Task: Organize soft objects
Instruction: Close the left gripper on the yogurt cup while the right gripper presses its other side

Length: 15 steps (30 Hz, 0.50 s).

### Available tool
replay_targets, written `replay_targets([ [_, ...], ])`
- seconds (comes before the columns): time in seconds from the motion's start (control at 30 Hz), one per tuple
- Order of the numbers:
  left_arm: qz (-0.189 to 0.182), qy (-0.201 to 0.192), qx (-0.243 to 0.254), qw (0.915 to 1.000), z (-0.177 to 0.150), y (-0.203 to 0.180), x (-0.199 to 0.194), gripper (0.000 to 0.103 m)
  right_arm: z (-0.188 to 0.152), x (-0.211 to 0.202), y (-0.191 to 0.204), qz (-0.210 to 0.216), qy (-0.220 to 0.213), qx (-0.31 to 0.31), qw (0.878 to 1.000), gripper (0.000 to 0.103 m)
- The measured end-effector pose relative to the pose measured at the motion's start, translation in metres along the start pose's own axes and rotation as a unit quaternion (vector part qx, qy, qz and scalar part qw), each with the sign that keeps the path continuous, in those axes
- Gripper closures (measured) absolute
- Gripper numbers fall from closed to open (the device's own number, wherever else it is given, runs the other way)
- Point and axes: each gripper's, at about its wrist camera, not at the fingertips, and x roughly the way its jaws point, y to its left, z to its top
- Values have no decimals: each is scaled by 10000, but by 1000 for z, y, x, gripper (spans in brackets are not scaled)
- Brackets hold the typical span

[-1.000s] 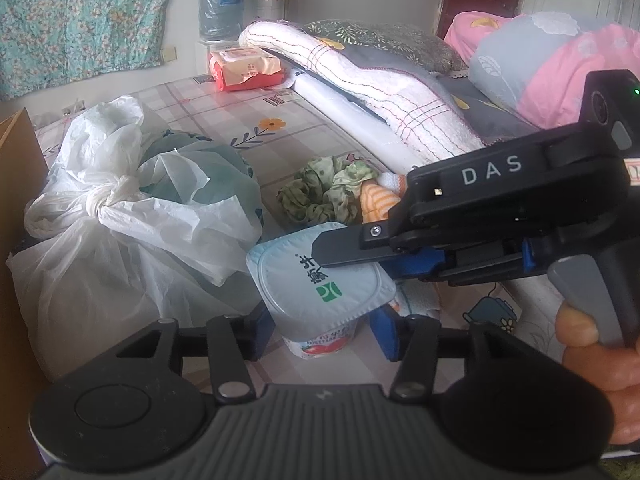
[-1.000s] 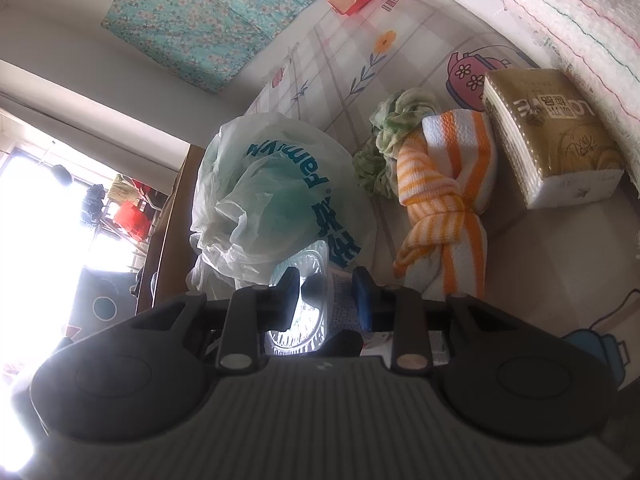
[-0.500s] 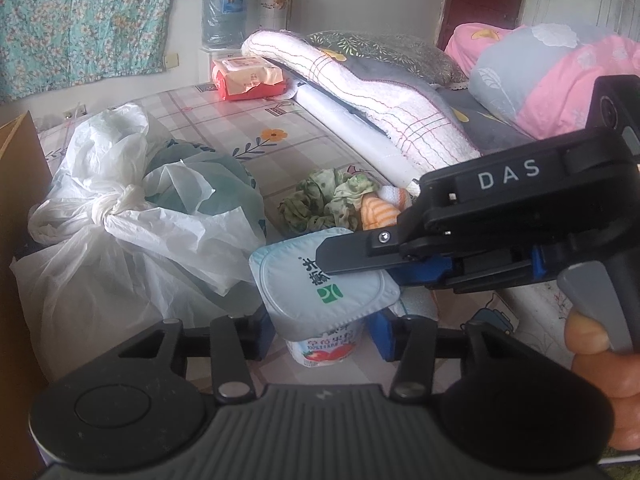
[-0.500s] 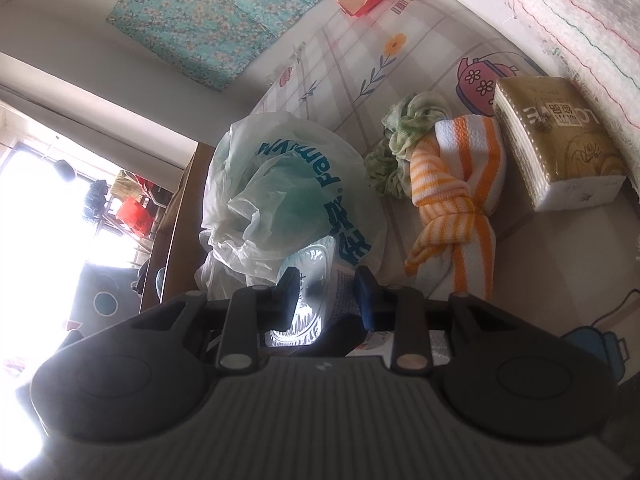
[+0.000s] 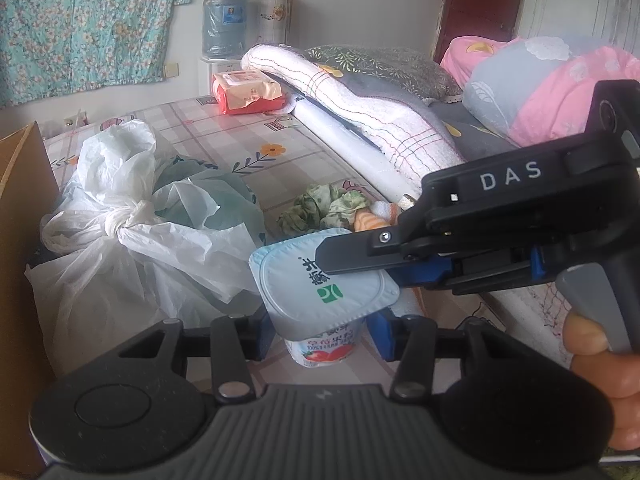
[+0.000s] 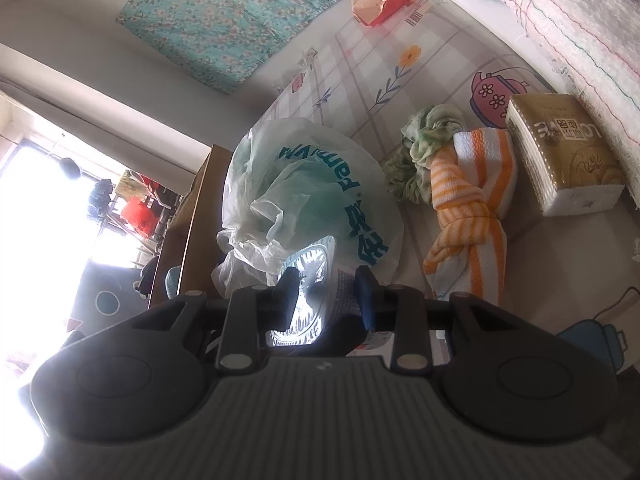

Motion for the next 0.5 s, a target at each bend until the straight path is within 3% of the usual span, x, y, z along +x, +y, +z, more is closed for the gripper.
replay_targets([
  [0.5,14,-152,36,9999,1,-3,-12,54,-8,-13,10,41,-85,-59,9999,72],
])
